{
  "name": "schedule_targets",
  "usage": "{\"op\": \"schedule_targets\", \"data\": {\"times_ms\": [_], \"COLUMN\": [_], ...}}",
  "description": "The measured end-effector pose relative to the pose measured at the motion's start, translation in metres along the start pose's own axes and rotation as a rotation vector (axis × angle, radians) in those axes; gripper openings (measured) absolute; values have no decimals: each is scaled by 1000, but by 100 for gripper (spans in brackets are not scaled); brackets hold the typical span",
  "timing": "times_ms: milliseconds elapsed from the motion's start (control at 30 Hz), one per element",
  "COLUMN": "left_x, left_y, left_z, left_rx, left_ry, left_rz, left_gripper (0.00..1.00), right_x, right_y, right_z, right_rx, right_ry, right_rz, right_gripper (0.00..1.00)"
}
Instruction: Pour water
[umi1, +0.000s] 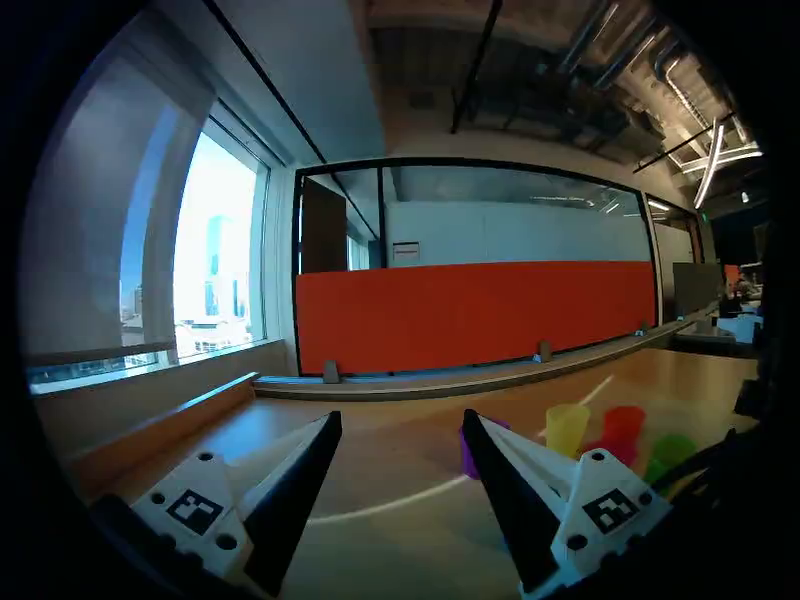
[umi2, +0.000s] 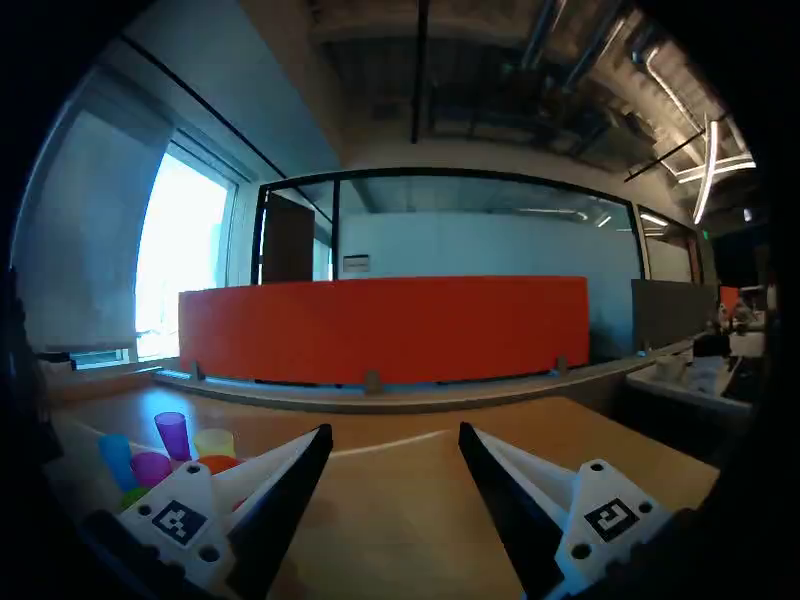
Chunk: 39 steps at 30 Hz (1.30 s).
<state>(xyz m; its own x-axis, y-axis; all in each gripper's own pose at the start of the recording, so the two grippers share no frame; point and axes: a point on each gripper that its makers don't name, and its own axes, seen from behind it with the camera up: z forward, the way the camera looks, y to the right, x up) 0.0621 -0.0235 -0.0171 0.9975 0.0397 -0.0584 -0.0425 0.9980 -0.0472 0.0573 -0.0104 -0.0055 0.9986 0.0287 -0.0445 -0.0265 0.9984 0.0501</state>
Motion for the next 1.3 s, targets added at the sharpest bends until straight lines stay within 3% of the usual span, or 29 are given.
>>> {"op": "schedule_targets", "data": {"times_ms": [400, 600, 900, 1300], "left_x": [-22, -30, -40, -41], "left_y": [12, 7, 6, 9], "left_z": [8, 9, 10, 9], "left_rx": [10, 42, 54, 66], "left_ry": [-21, -30, -27, -17], "left_rz": [-9, 16, -25, -33], "left_gripper": [89, 89, 89, 89], "right_x": [-25, -20, -7, -1], "right_y": [7, 6, 10, 2], "right_z": [-5, -7, -7, -6], "right_rx": [-42, -40, -59, -48], "right_ry": [-32, -24, -14, -22], "right_rz": [0, -8, 9, 28], "right_gripper": [98, 98, 98, 98]}}
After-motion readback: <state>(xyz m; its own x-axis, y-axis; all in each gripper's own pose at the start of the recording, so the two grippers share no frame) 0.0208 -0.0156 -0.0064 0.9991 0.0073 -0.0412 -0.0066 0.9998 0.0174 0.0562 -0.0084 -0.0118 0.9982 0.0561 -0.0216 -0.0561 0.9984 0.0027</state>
